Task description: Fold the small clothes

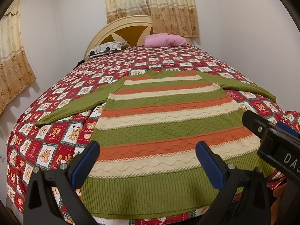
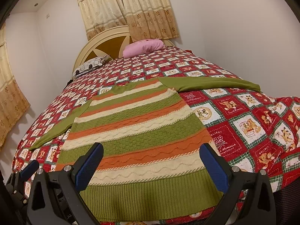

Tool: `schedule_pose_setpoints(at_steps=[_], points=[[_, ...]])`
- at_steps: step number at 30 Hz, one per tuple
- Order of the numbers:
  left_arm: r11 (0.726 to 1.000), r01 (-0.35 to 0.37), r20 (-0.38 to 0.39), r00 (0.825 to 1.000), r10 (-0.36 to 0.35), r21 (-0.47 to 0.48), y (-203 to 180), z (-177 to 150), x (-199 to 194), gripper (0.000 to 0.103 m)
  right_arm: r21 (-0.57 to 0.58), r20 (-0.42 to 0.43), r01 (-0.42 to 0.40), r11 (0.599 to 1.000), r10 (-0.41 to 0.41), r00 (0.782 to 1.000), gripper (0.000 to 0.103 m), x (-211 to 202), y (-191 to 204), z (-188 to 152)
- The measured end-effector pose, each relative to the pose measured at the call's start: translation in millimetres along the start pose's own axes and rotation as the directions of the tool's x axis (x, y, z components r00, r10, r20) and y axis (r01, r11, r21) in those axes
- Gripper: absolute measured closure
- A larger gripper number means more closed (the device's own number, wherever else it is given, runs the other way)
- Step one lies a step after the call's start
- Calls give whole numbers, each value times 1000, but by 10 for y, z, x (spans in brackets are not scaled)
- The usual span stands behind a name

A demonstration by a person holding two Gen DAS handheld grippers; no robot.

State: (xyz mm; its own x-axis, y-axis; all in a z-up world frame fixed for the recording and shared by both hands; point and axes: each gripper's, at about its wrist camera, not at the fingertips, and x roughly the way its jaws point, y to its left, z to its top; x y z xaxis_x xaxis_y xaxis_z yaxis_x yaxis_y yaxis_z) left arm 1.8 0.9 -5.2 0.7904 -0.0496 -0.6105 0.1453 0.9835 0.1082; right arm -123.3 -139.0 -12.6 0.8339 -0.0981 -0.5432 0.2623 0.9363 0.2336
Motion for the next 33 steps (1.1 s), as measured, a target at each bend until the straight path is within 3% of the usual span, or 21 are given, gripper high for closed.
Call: schedule_pose_setpoints(at_steps=[33], points=[[1000,6,-11,1000,-6,-4,-66,-50,35,0,-3,-7,0,1000,0,1000,1,8,30,-50]])
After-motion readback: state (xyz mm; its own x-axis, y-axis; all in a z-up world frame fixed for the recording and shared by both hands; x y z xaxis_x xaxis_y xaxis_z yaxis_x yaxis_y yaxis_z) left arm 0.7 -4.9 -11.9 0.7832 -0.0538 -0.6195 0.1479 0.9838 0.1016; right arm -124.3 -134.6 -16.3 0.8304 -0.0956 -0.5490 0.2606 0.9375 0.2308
